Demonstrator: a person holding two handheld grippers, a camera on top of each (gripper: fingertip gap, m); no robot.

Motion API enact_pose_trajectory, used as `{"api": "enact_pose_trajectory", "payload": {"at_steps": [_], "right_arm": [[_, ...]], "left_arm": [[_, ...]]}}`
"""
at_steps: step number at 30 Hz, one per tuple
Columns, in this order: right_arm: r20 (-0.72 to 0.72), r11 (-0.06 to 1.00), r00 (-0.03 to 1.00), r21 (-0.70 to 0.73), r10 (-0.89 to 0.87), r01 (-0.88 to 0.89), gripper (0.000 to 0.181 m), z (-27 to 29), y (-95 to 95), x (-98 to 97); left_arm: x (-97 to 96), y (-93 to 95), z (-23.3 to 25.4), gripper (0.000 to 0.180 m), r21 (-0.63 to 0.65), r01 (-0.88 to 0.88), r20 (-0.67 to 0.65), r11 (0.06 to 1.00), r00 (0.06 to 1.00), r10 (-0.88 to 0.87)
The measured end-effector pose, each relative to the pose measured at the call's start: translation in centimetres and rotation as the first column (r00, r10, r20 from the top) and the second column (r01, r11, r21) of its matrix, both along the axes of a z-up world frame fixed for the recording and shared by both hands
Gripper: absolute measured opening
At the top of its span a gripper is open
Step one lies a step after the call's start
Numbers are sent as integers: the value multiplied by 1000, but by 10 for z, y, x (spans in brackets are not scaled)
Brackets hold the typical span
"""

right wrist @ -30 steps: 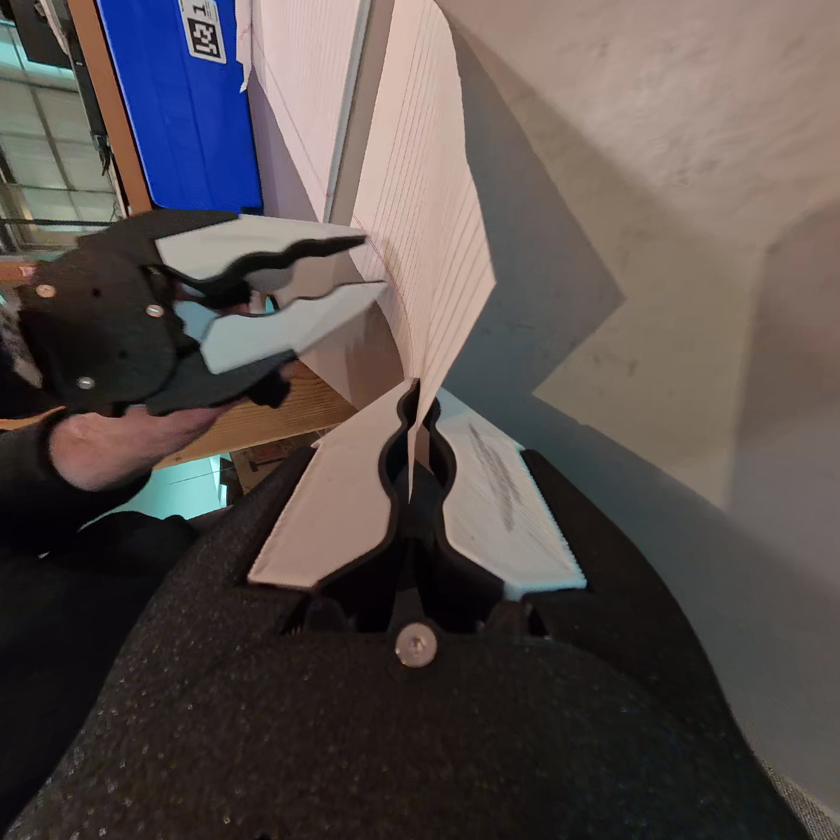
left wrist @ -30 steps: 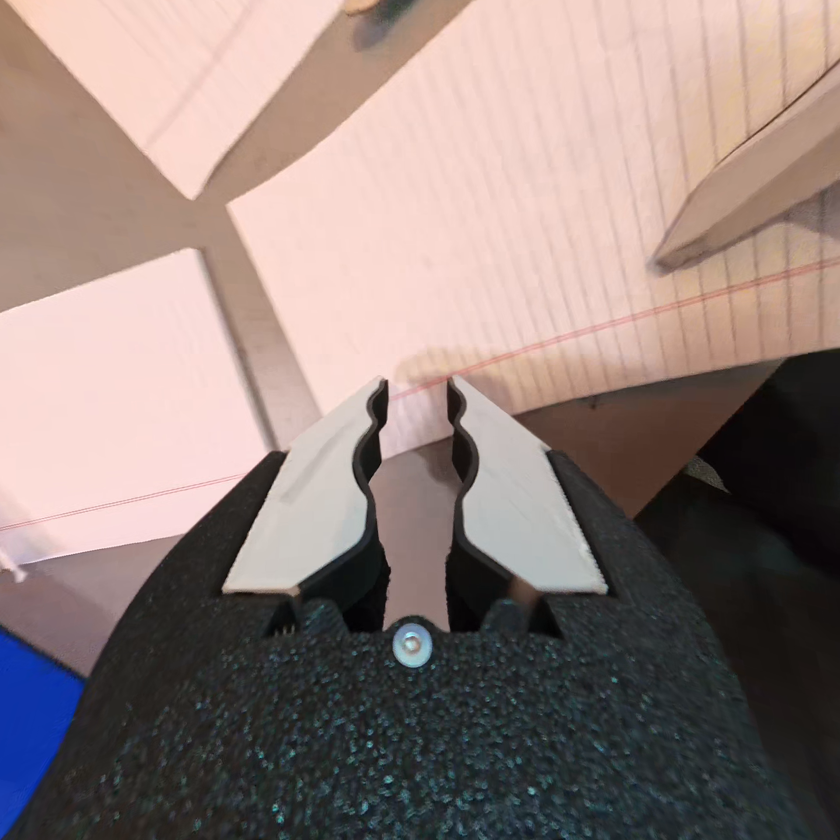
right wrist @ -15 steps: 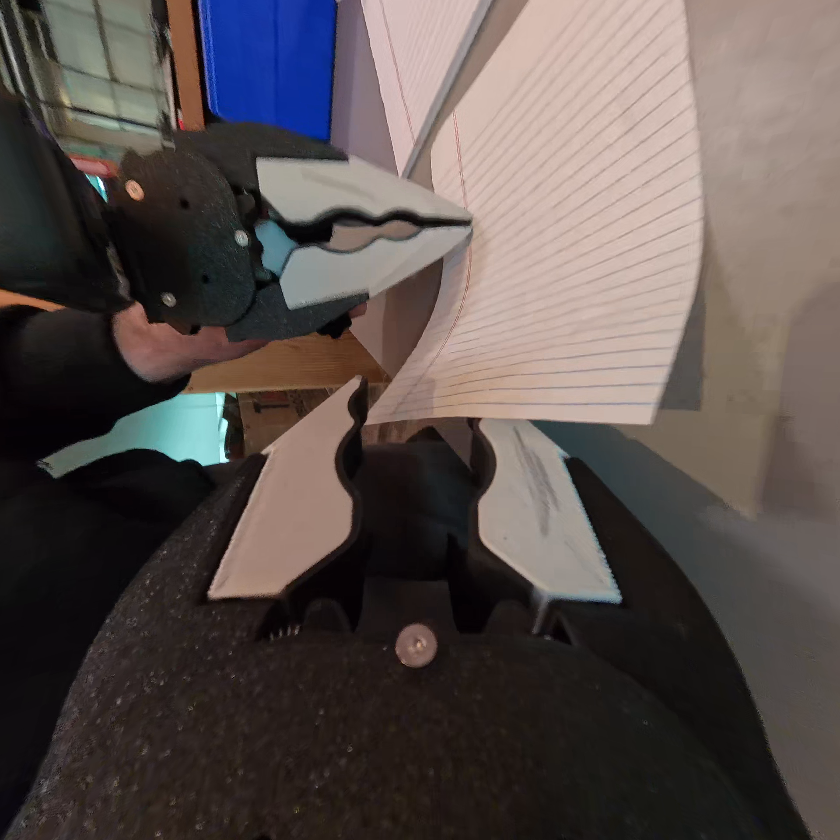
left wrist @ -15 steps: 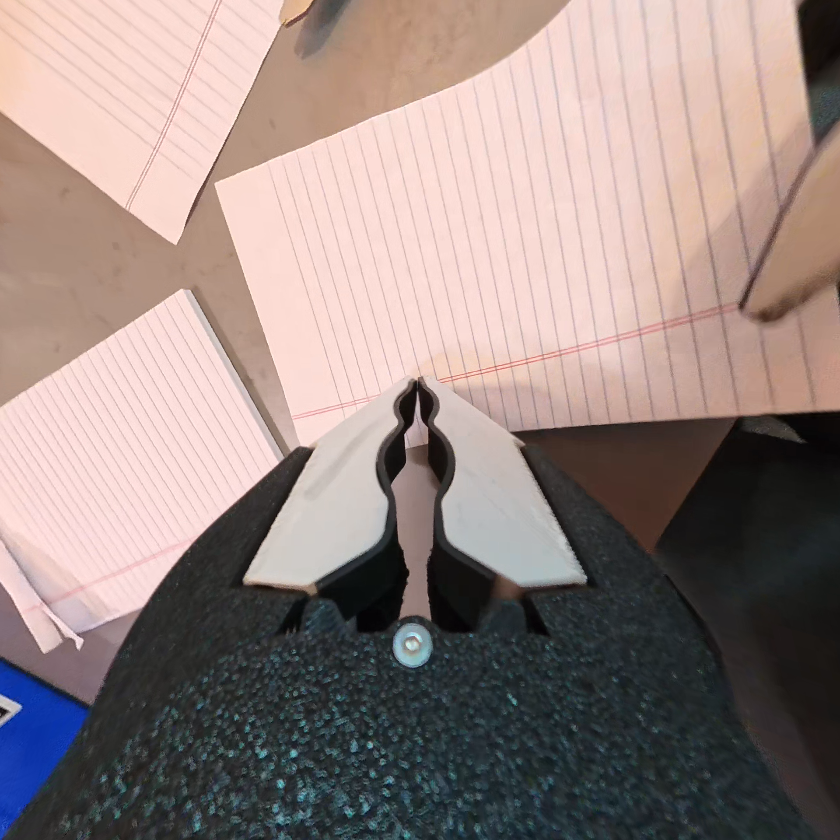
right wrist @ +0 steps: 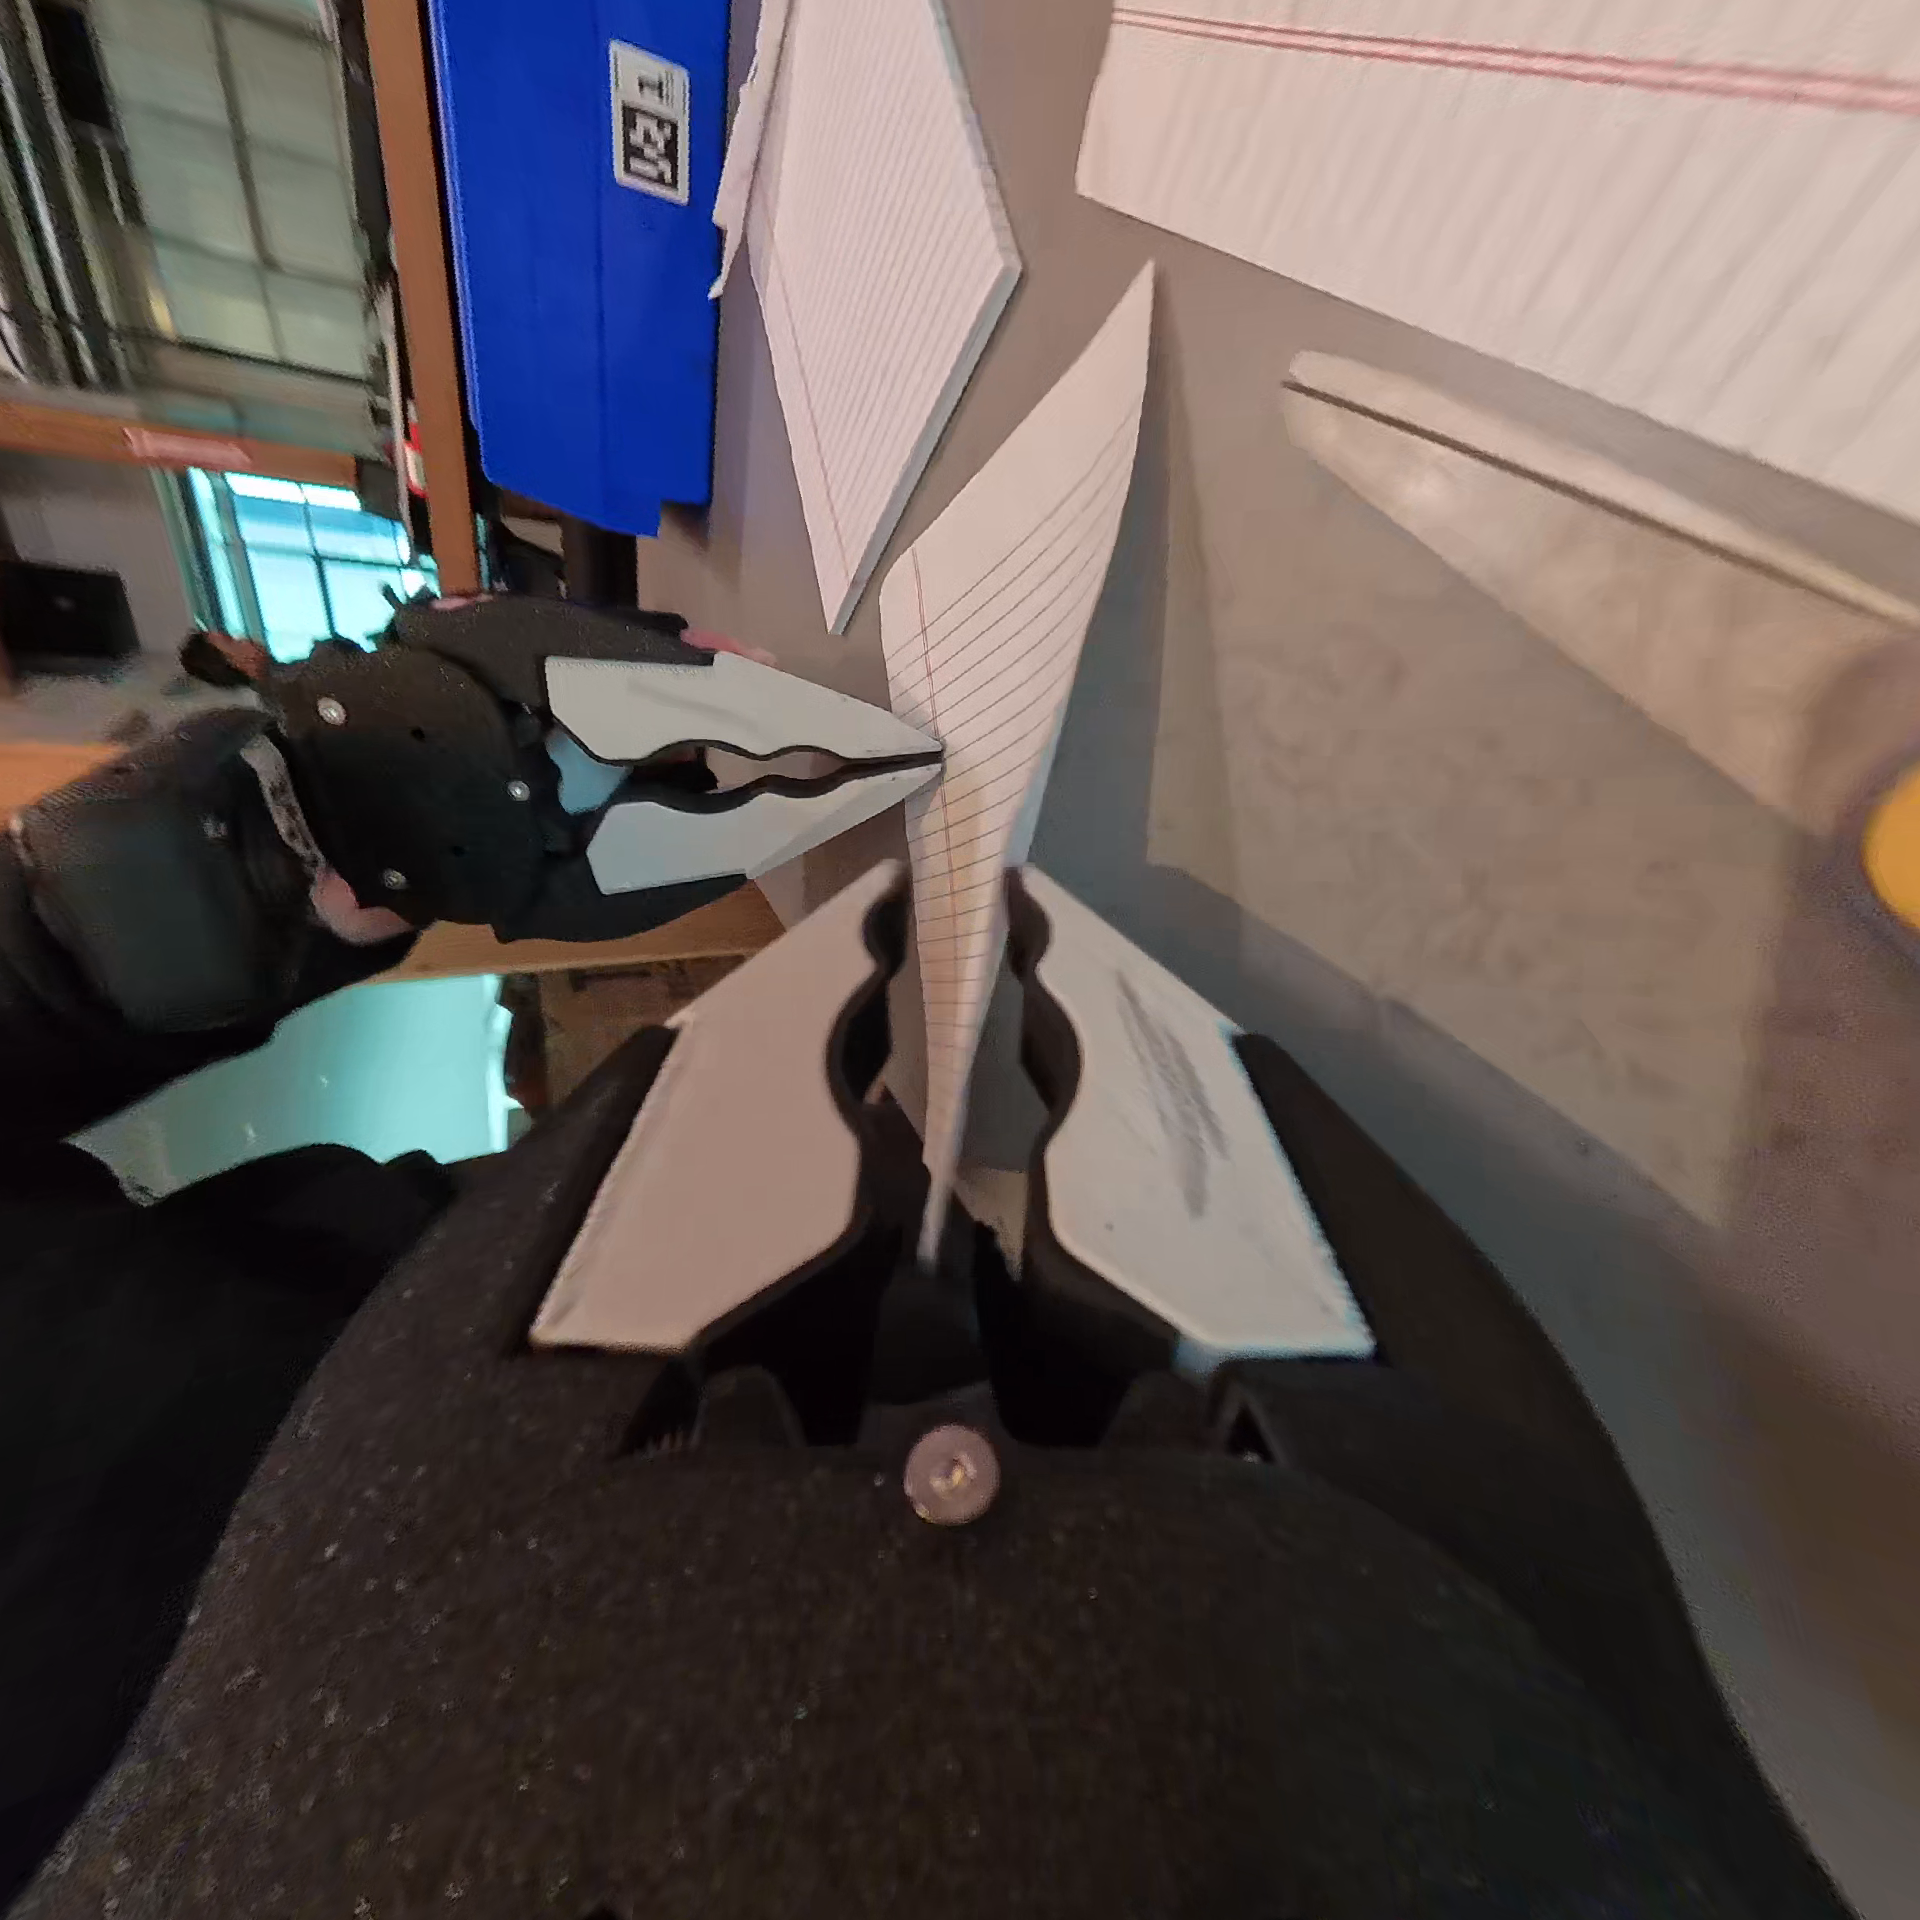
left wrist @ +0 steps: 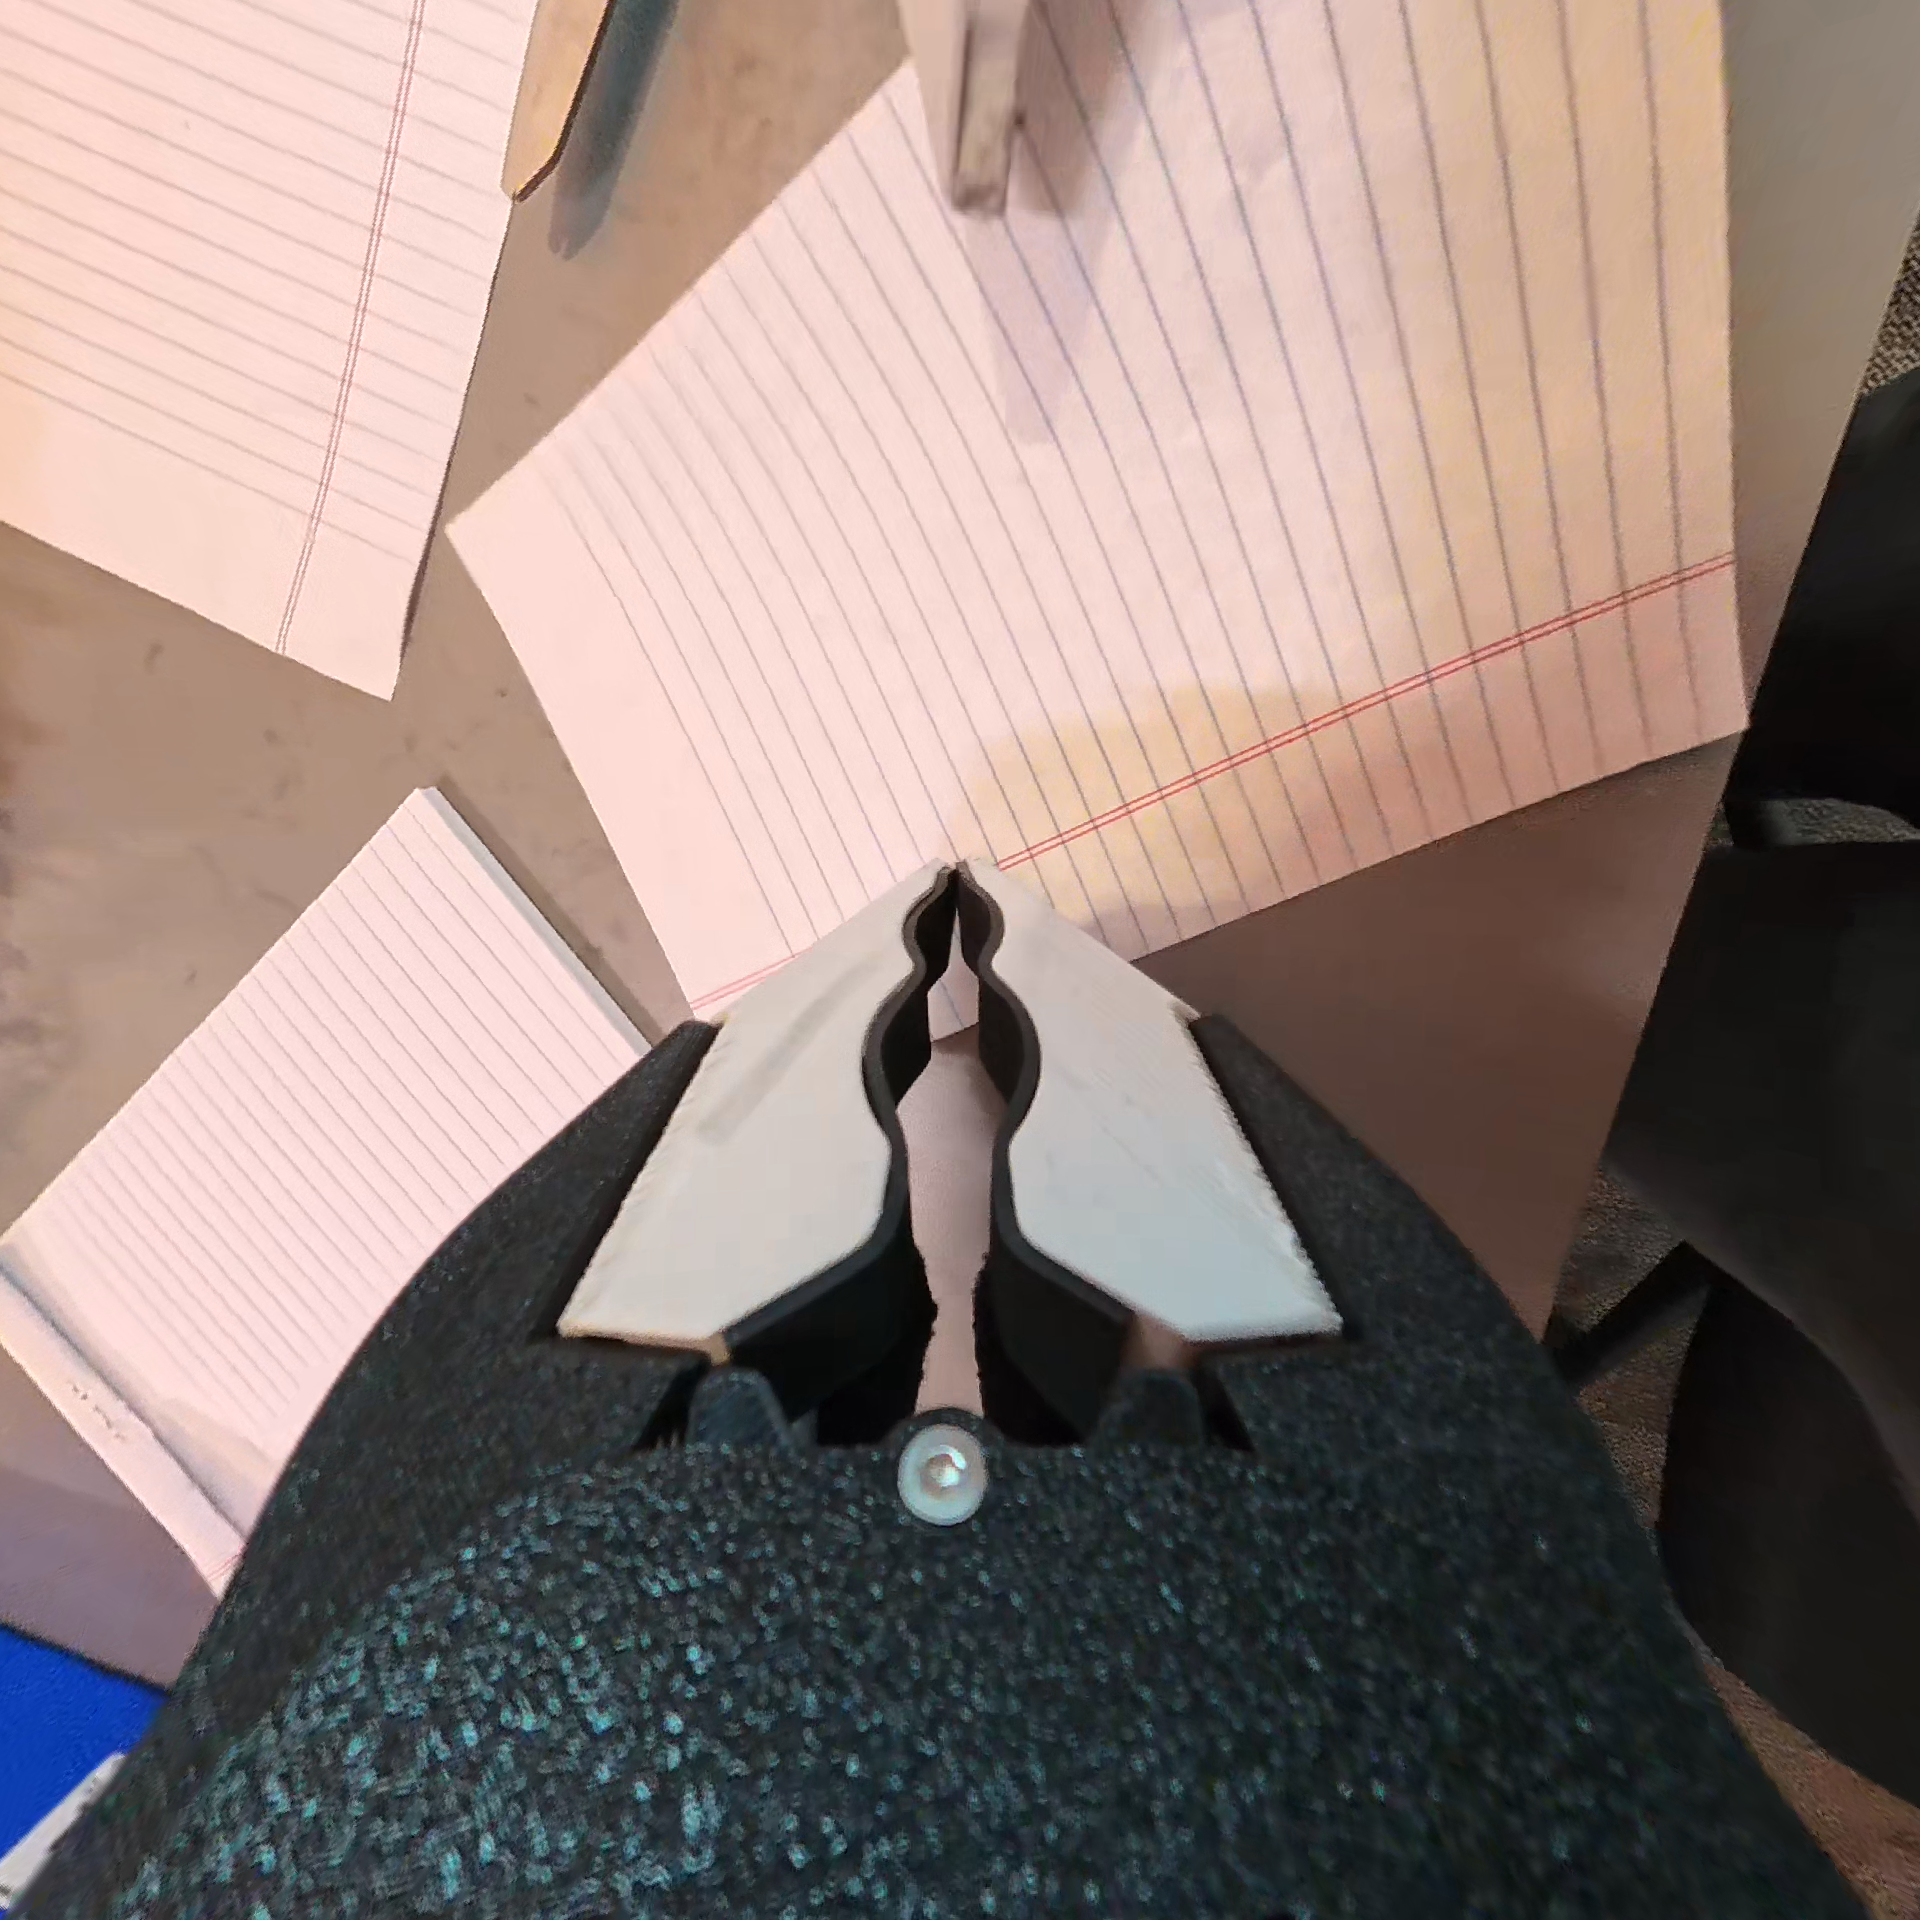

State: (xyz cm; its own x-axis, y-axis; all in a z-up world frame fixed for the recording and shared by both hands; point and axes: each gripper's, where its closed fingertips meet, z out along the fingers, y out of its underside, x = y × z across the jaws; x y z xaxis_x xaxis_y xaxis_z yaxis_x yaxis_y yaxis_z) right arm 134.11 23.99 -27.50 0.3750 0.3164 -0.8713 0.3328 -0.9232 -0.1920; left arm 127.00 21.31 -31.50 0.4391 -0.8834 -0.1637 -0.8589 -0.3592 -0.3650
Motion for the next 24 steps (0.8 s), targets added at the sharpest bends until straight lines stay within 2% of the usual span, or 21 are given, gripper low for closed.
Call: {"api": "enact_pose_trajectory", "payload": {"at_steps": [1,2,8,17,20,24], "right_arm": [[8,999,1000,32,28,-28,3,-1,0,-3],[24,997,998,54,52,-53,0,-3,-1,-4],[42,990,993,82,114,-117,0,-3,-17,-7],[97,910,951,277,294,-309,0,3,-46,-25],[82,903,942,268,325,-335,2,3,-51,-34],[38,919,950,240,311,-311,14,8,-48,-39]], "left_arm": [[-1,1,0,0,3,4,-7,1000,1000,-4],[-4,5,0,0,16,-12,-23,1000,1000,12],[-15,12,0,1,9,-130,-20,991,991,130],[-14,11,0,0,7,-180,26,984,983,180],[-14,11,0,0,2,-181,33,983,983,181],[-14,11,0,0,0,-189,37,982,981,189]]}}
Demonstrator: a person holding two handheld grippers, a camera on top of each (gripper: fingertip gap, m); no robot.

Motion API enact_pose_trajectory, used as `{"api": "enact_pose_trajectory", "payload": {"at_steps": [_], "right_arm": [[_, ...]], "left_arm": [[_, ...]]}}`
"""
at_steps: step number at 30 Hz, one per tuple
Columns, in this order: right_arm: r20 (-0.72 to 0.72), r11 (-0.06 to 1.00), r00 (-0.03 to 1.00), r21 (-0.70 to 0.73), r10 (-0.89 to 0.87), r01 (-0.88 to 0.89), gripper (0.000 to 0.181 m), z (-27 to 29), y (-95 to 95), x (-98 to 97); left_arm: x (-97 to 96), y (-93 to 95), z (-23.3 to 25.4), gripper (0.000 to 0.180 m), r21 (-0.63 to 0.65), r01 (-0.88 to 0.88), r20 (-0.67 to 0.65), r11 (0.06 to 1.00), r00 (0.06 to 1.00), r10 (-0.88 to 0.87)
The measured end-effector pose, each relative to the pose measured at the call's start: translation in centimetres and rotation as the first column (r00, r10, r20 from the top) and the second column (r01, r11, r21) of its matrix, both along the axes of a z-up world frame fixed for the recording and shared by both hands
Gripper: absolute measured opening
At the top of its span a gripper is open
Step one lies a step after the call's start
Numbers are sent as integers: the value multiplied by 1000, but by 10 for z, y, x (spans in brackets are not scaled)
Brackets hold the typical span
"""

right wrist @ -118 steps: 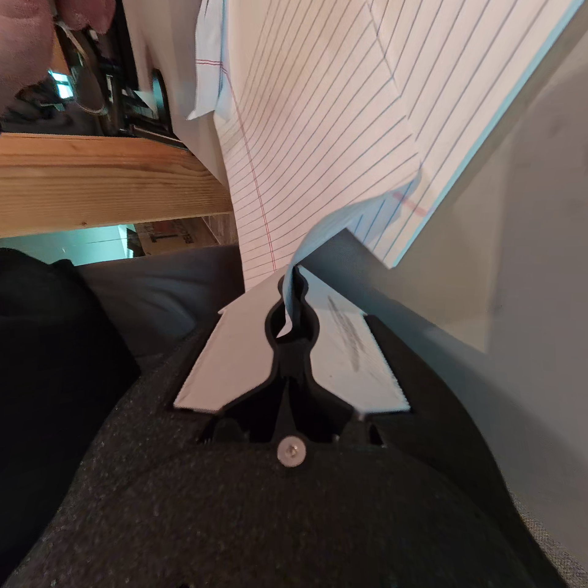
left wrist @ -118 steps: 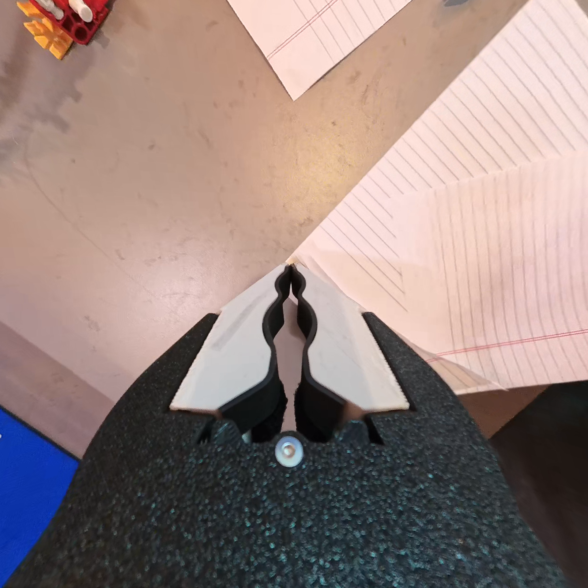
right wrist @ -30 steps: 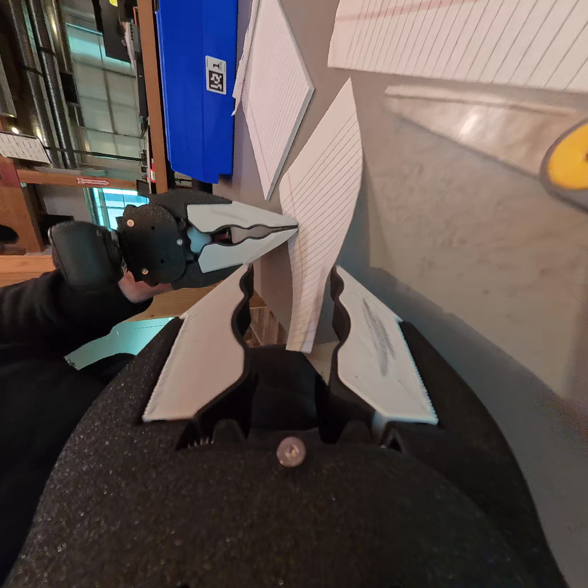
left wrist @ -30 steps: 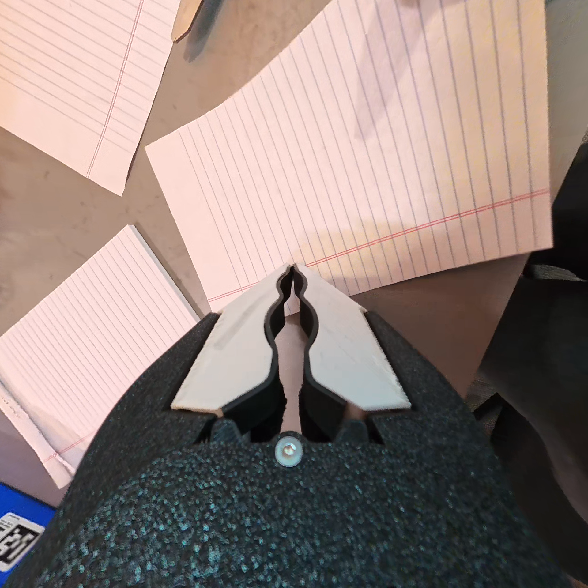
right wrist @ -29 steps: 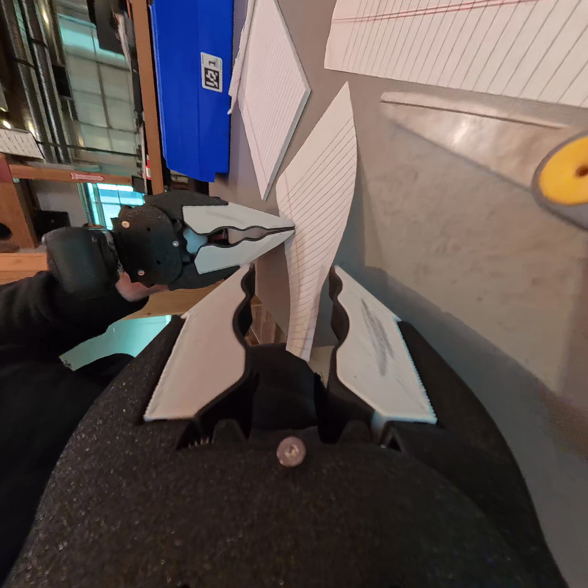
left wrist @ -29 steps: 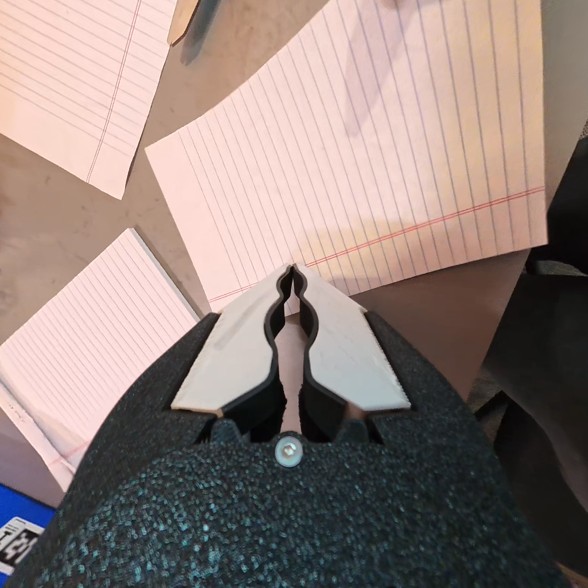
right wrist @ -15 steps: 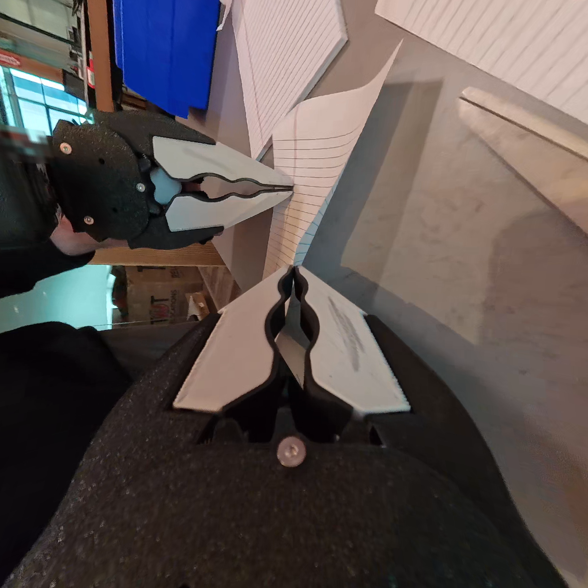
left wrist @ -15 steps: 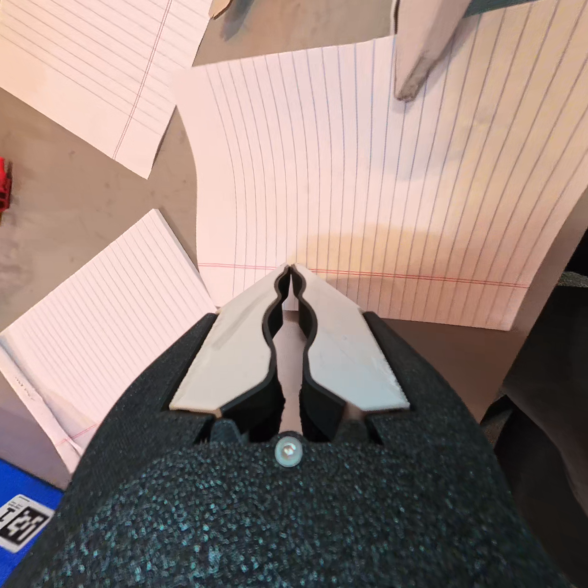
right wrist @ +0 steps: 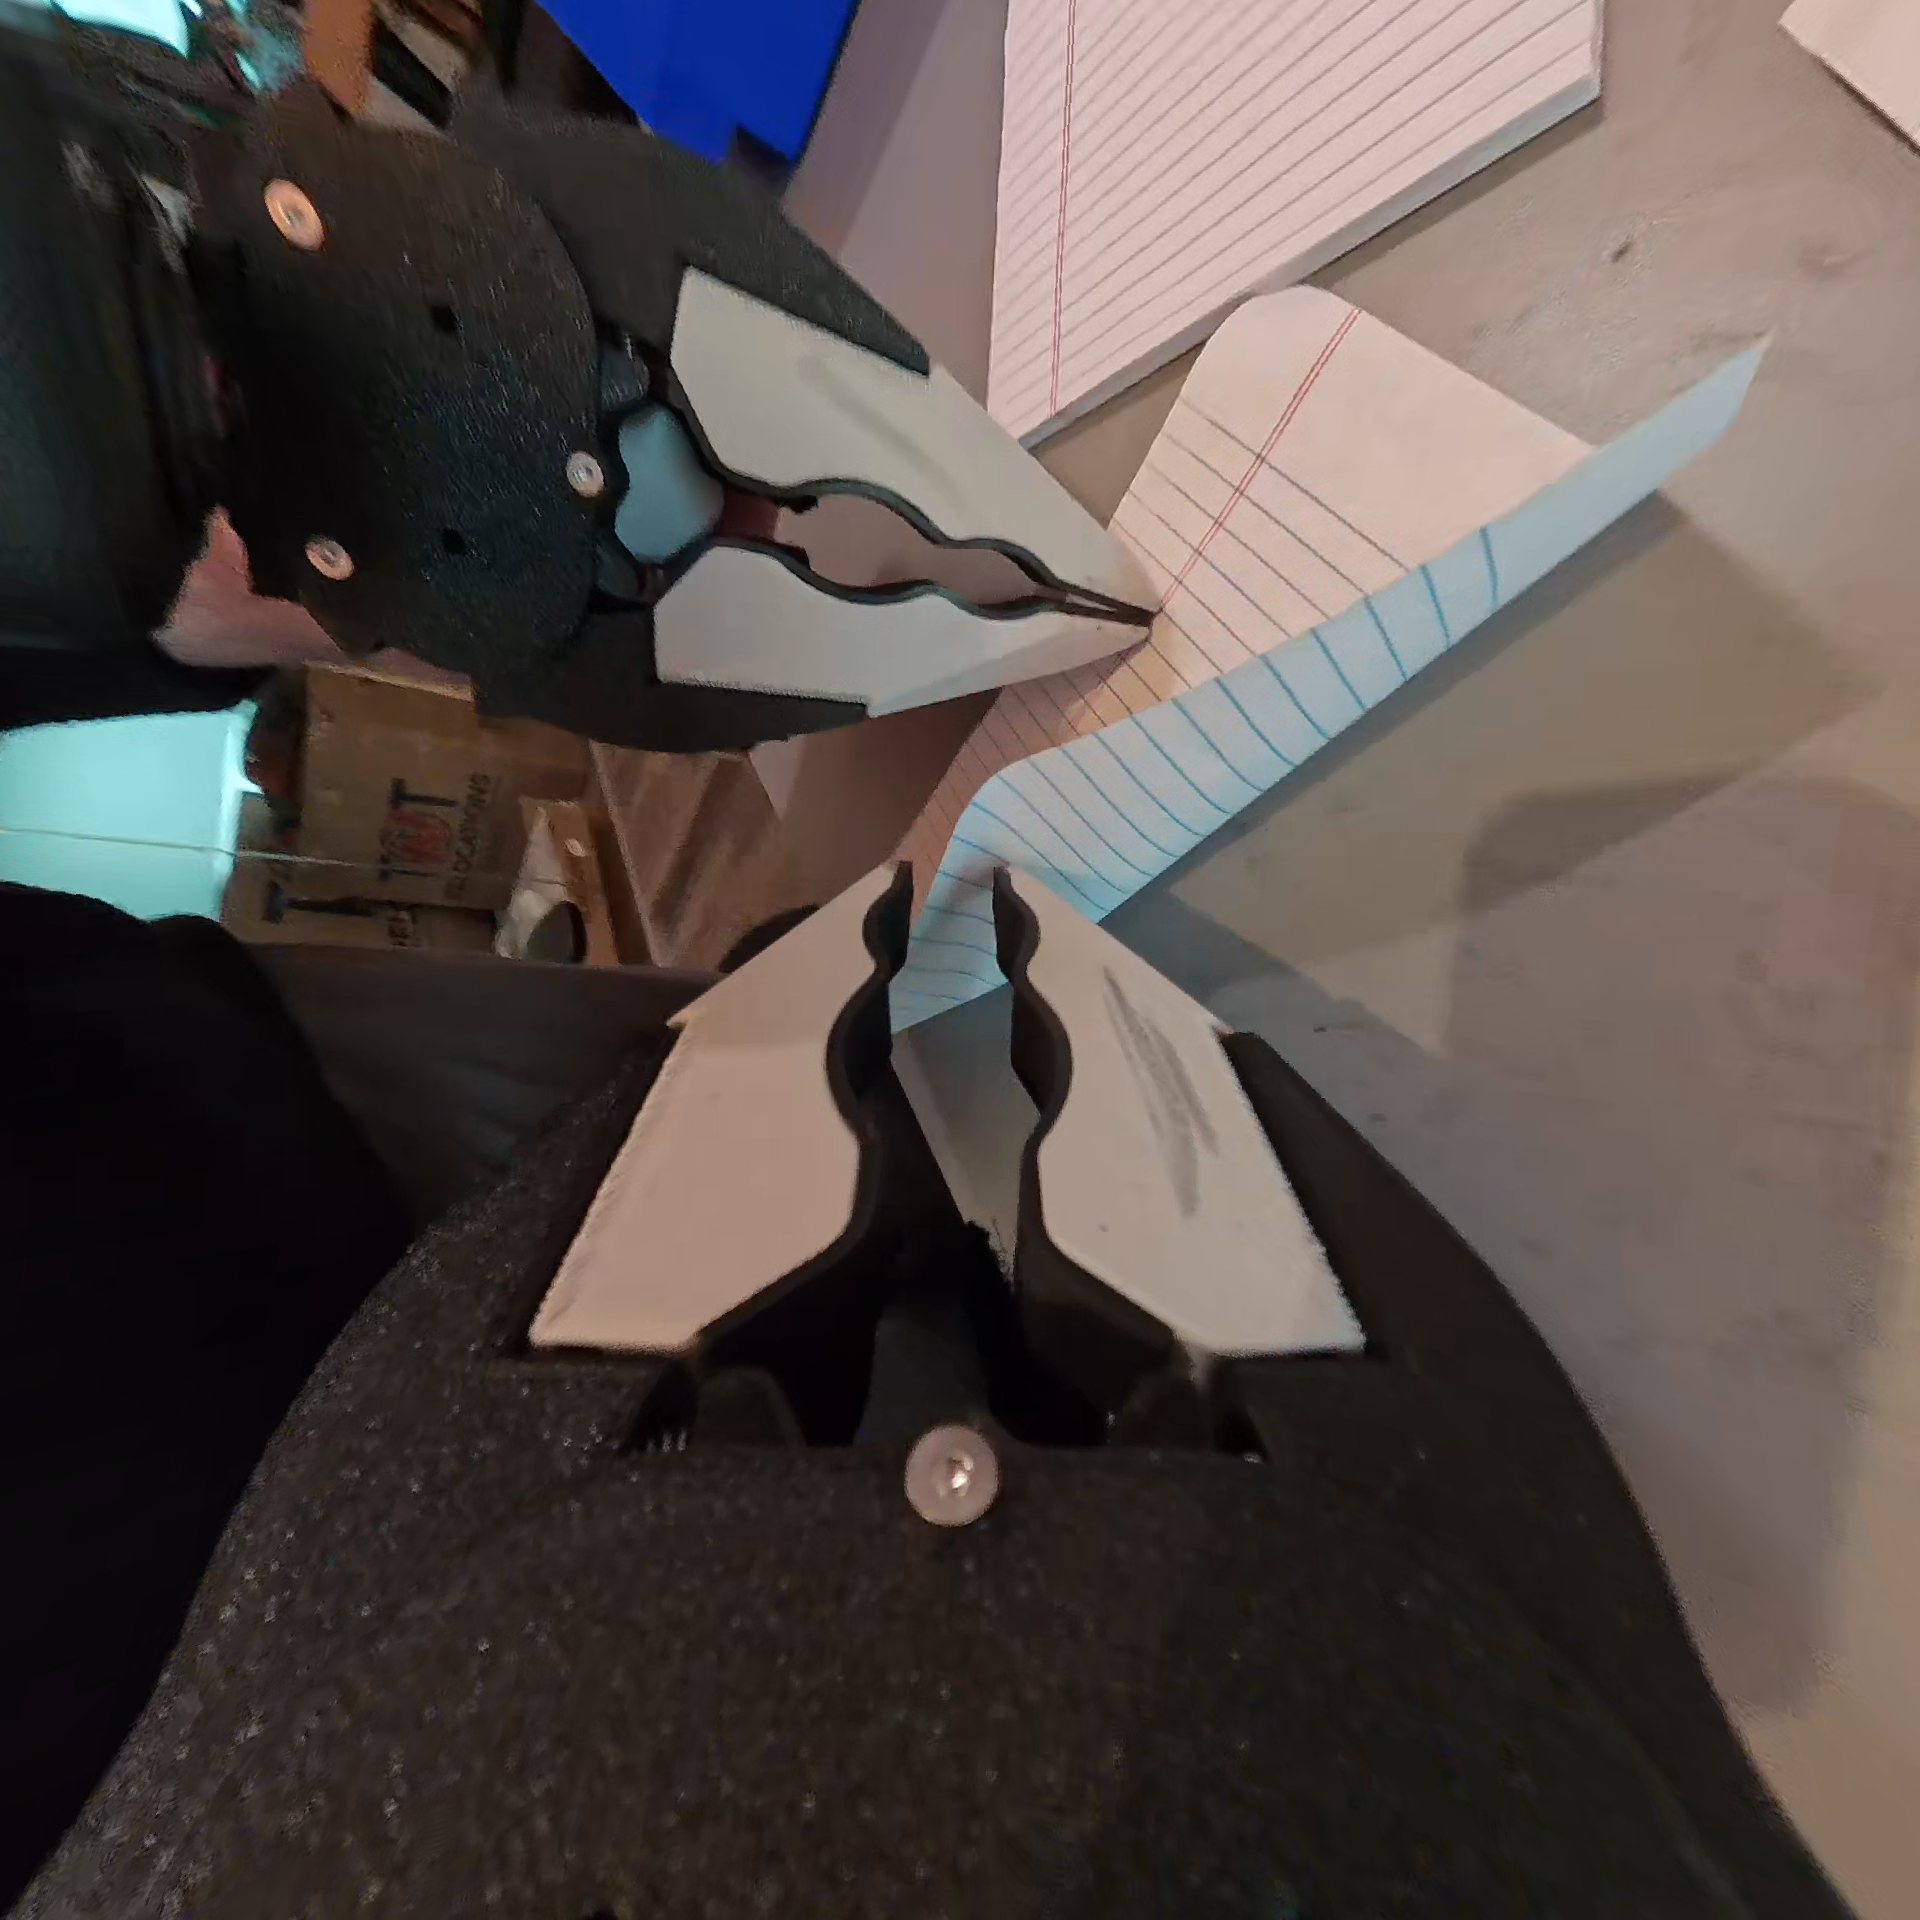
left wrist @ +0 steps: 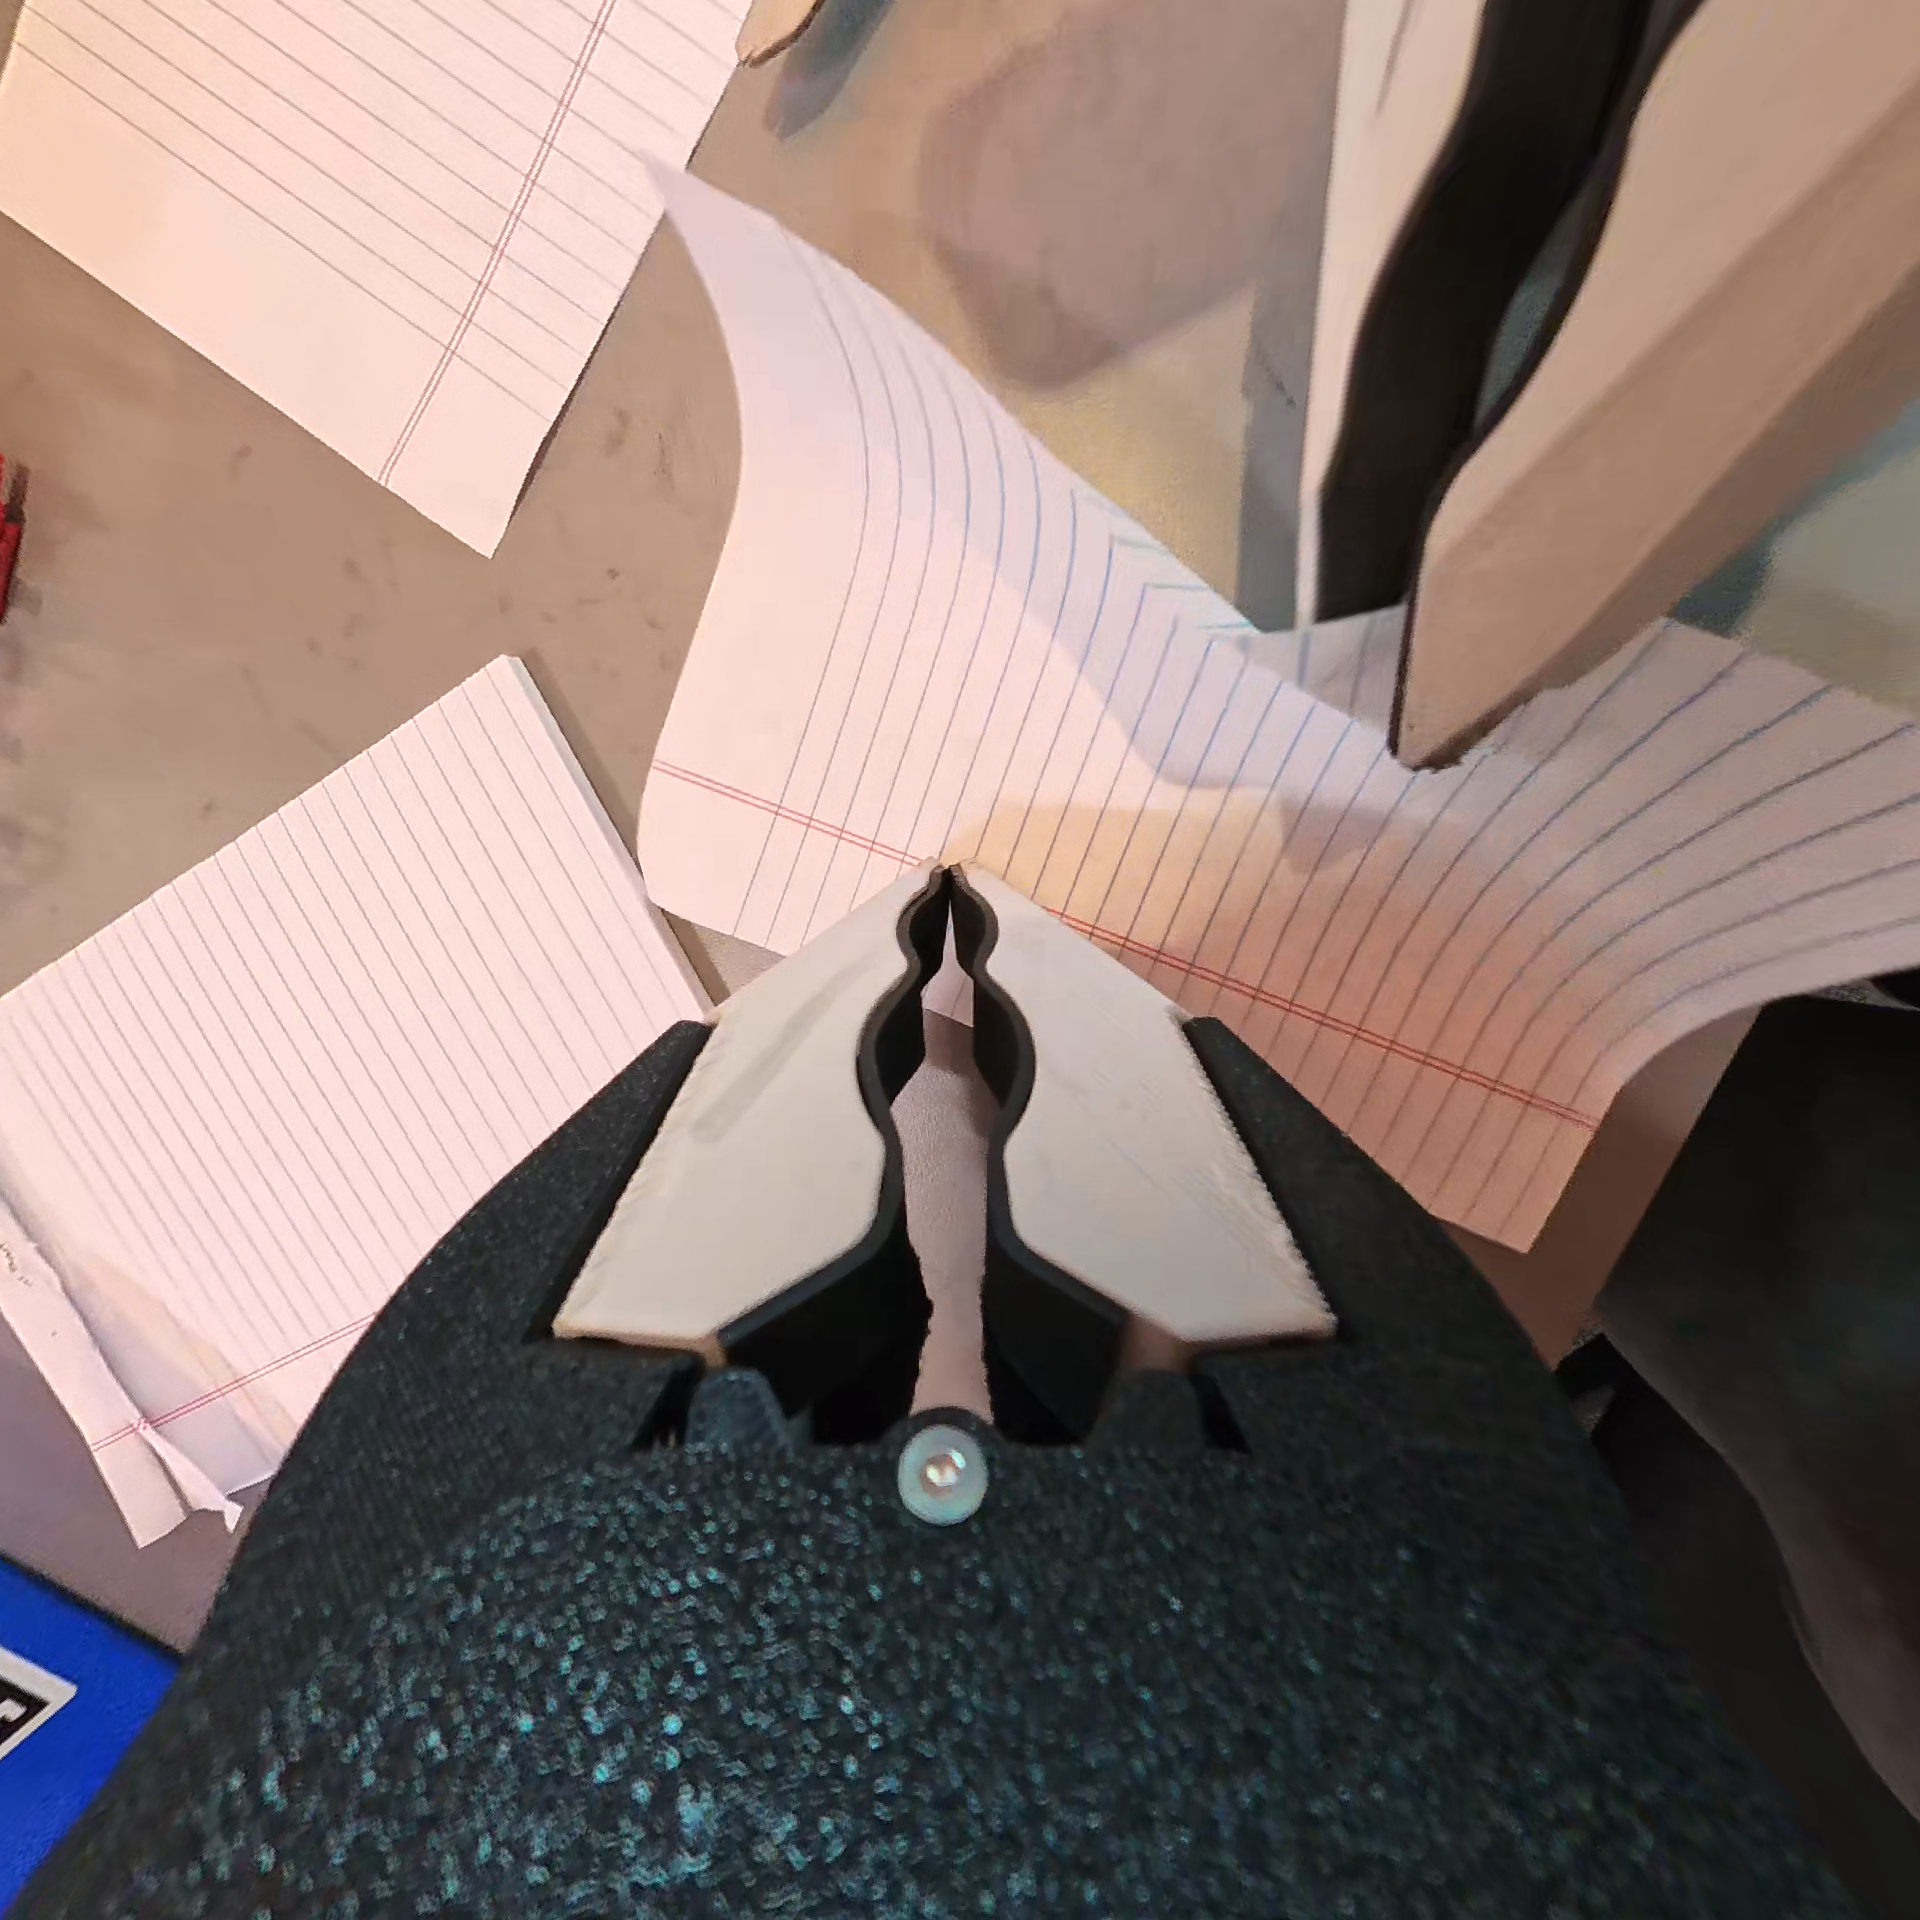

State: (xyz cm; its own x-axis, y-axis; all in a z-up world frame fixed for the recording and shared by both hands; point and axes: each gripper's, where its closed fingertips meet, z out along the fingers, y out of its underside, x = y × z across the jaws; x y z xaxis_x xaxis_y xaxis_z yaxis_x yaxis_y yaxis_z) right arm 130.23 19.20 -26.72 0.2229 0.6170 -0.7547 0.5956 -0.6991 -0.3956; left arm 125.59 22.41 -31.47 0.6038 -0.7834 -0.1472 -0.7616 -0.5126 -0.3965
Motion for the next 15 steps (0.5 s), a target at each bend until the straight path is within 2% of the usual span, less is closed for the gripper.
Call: {"api": "enact_pose_trajectory", "payload": {"at_steps": [3,10,15], "right_arm": [[-43,998,998,-56,-45,42,26,6,8,-1],[-44,965,973,-147,-225,217,33,-1,37,12],[-10,948,968,-203,-252,244,37,-7,36,15]], "left_arm": [[0,0,0,0,3,-6,5,1000,1000,6],[0,0,0,0,3,-17,16,1000,1000,17],[0,0,0,0,1,-33,17,999,999,33]]}}
